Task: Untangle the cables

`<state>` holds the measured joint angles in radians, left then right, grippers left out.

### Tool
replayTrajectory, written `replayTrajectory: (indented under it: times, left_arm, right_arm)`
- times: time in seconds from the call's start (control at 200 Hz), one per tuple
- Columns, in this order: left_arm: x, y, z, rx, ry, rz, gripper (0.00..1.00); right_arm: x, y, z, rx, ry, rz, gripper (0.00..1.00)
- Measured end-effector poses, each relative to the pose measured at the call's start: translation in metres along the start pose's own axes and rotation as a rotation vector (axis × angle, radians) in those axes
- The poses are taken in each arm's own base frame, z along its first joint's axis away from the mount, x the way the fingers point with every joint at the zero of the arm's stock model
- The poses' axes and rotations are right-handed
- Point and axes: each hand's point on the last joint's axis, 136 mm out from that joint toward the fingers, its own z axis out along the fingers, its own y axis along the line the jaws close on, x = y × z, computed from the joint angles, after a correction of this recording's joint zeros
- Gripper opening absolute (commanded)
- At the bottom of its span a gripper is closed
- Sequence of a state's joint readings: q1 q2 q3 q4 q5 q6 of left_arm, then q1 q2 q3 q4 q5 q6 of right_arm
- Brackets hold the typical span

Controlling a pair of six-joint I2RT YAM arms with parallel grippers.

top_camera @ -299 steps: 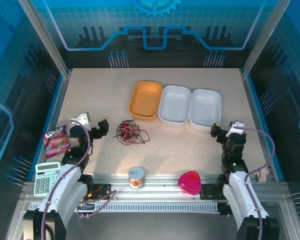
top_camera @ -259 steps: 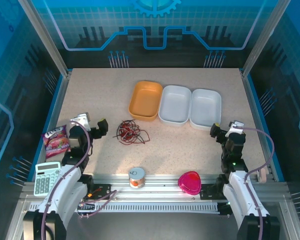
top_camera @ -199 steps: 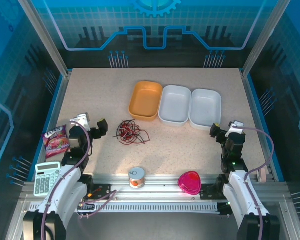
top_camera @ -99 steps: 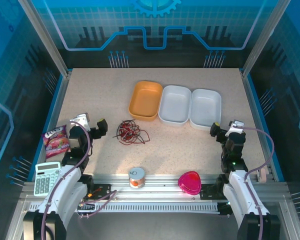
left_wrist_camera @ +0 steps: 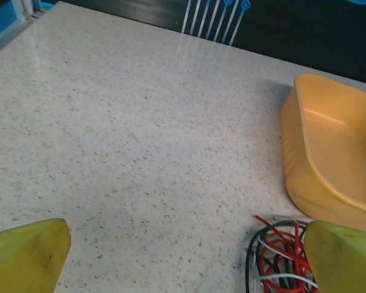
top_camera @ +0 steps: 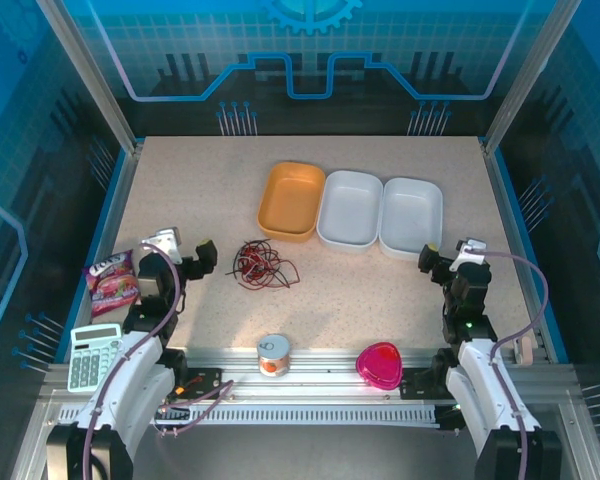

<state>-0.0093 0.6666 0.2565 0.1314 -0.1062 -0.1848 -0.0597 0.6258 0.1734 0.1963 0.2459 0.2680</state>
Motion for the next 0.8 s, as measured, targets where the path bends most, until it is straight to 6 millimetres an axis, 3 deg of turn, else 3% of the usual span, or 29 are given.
replayTrajectory:
  times: [0.15, 0.345, 0.455, 0.62, 0.8]
  left_arm:
    - [-0.005, -0.015, 0.001, 0.07, 0.028, -0.041, 0.99]
    - [-0.022, -0.039, 0.011, 0.145, 0.076, -0.119, 0.99]
    - [-0.019, -0.058, 0.019, 0.179, 0.144, -0.147, 0.99]
    - [0.0, -0.077, 0.026, 0.201, 0.249, -0.2, 0.99]
    - [0.019, -0.085, 0.033, 0.182, 0.348, -0.263, 0.99]
  right_arm:
    - [-0.014, 0.019, -0.002, -0.041, 0.023, -0.024, 1.0]
    - [-0.034, 0.068, -0.007, -0.106, 0.093, -0.118, 1.0]
    - [-0.042, 0.104, -0.012, -0.141, 0.143, -0.184, 1.0]
    - [-0.037, 0.161, -0.015, -0.165, 0.252, -0.305, 1.0]
    - [-0.026, 0.246, -0.027, -0.245, 0.35, -0.43, 1.0]
